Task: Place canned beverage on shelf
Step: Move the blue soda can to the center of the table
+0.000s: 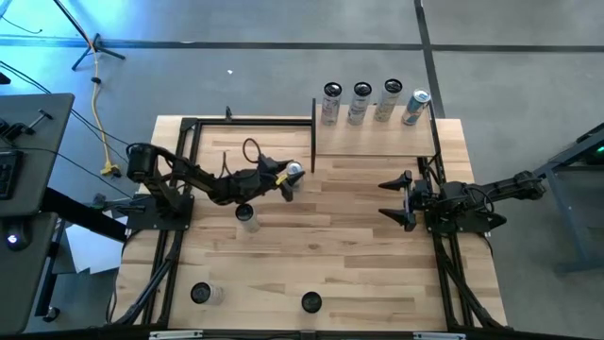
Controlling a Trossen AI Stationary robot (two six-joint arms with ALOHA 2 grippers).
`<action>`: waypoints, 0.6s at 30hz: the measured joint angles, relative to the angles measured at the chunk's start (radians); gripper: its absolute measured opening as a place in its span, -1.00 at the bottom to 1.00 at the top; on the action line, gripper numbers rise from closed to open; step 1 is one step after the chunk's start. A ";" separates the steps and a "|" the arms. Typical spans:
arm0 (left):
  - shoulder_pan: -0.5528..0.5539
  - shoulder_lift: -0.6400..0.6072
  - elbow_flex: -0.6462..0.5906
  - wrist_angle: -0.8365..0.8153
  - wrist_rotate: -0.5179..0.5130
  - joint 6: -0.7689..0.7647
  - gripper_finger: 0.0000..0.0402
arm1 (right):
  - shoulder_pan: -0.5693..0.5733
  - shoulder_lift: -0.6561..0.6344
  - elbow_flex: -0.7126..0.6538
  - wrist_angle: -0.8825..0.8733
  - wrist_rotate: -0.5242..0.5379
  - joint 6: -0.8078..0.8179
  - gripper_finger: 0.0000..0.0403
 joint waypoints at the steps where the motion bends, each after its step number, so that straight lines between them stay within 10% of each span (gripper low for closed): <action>1: -0.007 0.000 0.019 -0.031 -0.001 0.010 0.00 | 0.000 0.000 0.000 0.000 0.000 0.000 0.93; 18: -0.105 0.061 0.345 -0.317 -0.003 0.110 0.01 | 0.000 0.000 0.000 0.000 0.003 0.000 0.93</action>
